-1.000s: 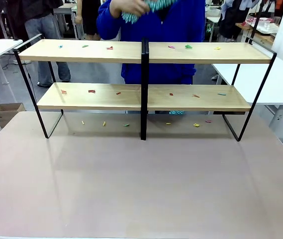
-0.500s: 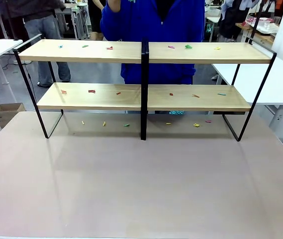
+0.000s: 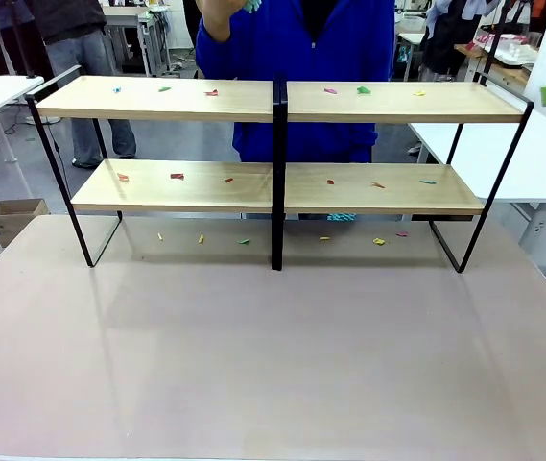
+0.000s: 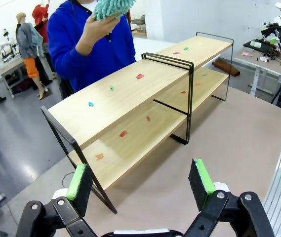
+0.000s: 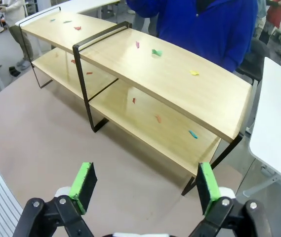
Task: Clean the shelves.
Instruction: Pick up the Duster when the human hands it over.
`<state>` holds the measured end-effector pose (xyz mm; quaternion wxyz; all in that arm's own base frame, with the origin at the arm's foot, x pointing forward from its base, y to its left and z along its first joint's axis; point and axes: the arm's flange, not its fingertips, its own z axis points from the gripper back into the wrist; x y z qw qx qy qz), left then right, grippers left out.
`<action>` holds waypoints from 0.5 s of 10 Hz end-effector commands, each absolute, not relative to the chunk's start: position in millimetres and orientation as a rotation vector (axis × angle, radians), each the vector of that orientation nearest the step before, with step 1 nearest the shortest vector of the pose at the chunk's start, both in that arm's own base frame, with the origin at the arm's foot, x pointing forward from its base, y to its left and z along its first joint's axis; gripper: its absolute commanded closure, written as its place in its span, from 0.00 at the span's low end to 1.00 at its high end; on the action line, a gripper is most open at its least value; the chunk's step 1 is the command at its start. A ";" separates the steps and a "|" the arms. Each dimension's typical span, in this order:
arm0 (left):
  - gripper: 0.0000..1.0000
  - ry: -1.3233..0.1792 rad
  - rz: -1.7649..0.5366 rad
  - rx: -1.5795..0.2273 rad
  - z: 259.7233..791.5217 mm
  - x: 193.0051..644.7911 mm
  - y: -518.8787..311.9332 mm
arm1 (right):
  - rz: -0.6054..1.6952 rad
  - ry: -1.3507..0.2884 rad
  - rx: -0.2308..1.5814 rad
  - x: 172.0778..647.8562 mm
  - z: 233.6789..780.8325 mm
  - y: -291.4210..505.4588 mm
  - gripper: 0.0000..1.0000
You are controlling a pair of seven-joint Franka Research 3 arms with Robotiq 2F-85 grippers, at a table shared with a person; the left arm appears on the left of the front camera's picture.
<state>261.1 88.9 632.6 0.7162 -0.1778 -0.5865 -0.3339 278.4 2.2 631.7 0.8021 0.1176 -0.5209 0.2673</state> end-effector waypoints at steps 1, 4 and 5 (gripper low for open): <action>0.00 -1.311 -0.746 -0.391 632.4 261.7 87.3 | 0.553 -1.148 0.259 241.6 552.2 23.8 0.00; 0.00 -1.311 -0.746 -0.391 632.4 261.7 87.3 | 0.533 -1.161 0.267 238.1 552.8 21.0 0.00; 0.00 -1.311 -0.746 -0.391 632.4 261.7 87.3 | 0.571 -1.132 0.245 282.3 632.3 7.4 0.00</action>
